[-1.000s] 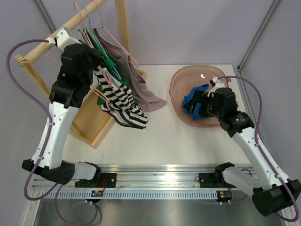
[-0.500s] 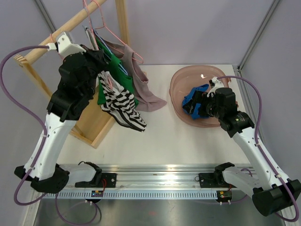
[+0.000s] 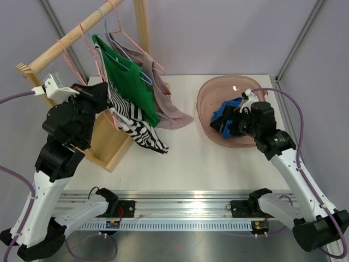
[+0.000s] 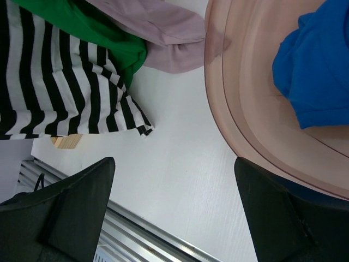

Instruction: Remove the tank top from the hanger

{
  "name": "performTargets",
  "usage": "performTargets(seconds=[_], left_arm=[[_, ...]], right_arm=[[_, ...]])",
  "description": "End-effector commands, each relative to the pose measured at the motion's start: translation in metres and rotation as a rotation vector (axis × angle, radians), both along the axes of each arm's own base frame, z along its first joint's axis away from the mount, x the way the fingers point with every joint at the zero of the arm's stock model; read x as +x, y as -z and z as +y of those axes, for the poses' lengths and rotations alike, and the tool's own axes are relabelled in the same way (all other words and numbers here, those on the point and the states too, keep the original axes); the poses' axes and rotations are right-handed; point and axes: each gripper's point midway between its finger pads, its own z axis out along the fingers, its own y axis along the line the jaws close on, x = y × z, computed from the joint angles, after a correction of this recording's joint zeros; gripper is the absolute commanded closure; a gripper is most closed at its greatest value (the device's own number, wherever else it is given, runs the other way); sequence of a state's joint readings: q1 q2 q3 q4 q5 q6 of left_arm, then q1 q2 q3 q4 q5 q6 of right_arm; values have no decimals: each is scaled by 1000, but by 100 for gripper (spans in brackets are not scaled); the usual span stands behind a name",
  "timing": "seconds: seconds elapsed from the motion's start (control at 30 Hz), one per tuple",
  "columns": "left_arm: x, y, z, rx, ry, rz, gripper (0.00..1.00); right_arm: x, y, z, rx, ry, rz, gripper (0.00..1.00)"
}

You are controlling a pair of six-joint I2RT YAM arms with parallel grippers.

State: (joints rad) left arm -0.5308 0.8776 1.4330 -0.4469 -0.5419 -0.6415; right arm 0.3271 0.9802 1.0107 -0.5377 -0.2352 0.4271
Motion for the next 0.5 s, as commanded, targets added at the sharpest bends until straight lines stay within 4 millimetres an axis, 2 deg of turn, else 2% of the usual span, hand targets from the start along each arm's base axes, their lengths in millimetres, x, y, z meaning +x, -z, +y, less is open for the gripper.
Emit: performTargets(seconds=[0.0, 0.1, 0.13, 0.17, 0.2, 0.23, 0.27, 0.37, 0.4, 0.43, 0.47], left_arm=[[-21, -23, -11, -93, 116, -105, 100], [-39, -15, -27, -95, 245, -119, 100], [-48, -13, -39, -90, 329, -129, 100], [-50, -3, -46, -82, 368, -114, 100], [-59, -2, -49, -98, 410, -121, 100], [-68, 4, -61, -92, 490, -116, 100], [-71, 16, -67, -94, 528, -89, 100], [-98, 33, -81, -93, 674, -73, 100], [-99, 52, -87, -86, 706, -29, 100], [-112, 56, -88, -75, 748, -33, 100], [-115, 66, -89, -64, 763, -7, 100]], right_arm=[[-2, -30, 13, 75, -63, -92, 2], [-6, -34, 18, 106, -96, -103, 2], [-7, -36, 21, 116, -111, -117, 2], [-10, -35, 25, 132, -135, -109, 2], [-12, -38, 26, 143, -147, -117, 2], [-14, -38, 29, 152, -162, -118, 3], [-18, -39, 34, 171, -200, -117, 3], [-28, -46, 45, 222, -288, -133, 3], [-31, -48, 48, 234, -310, -140, 3], [-33, -49, 50, 245, -329, -148, 3], [-38, -51, 55, 272, -372, -159, 3]])
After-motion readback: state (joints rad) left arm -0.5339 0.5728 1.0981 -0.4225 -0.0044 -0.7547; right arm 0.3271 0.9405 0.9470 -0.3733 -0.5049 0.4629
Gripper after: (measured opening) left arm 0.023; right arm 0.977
